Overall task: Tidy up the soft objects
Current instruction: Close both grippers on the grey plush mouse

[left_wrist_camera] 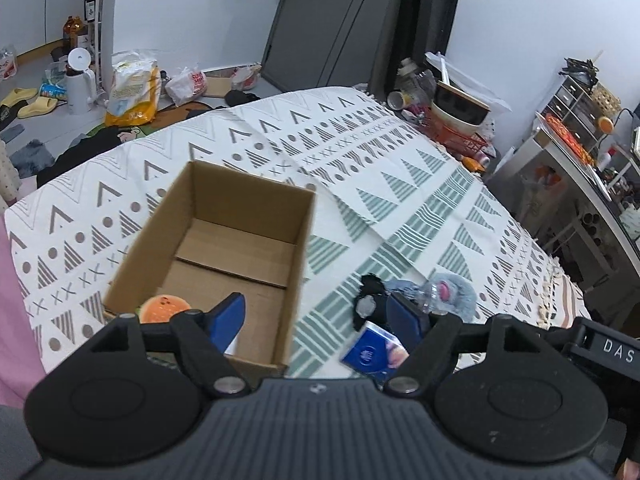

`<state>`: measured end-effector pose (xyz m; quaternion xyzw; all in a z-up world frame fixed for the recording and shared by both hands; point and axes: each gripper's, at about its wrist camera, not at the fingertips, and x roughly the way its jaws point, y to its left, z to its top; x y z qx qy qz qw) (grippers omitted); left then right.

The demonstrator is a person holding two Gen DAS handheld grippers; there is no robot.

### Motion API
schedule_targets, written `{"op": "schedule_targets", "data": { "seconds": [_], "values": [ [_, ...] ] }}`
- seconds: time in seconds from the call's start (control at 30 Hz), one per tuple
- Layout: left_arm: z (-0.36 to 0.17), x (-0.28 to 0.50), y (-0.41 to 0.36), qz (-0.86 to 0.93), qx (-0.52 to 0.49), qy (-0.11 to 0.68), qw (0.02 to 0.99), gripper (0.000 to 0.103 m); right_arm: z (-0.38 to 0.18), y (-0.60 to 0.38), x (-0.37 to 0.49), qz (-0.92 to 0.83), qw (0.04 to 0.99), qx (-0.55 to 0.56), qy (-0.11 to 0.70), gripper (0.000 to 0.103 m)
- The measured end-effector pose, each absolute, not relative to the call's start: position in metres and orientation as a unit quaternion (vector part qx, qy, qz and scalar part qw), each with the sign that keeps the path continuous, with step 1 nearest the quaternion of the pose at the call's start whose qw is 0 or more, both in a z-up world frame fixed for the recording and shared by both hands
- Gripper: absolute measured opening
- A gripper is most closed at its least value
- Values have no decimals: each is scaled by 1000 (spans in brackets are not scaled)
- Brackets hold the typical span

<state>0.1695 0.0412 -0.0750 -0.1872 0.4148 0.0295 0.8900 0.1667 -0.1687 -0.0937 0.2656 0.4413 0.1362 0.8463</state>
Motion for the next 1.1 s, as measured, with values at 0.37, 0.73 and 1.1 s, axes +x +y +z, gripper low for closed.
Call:
{"op": "schedule_targets", "data": {
  "seconds": [0.37,0.73,1.1],
  "values": [
    [-76,177,-1,26,-183,416,890,76,-94,-217,175,119,845,284,437,68],
    [-78,199,-40,12,-174,412,894,76,-104,-246,197,105,840,306,437,57],
    [-98,235,-66,-15,-189,436,880,42,-144,-257,224,107,818,350,444,48]
  ]
}}
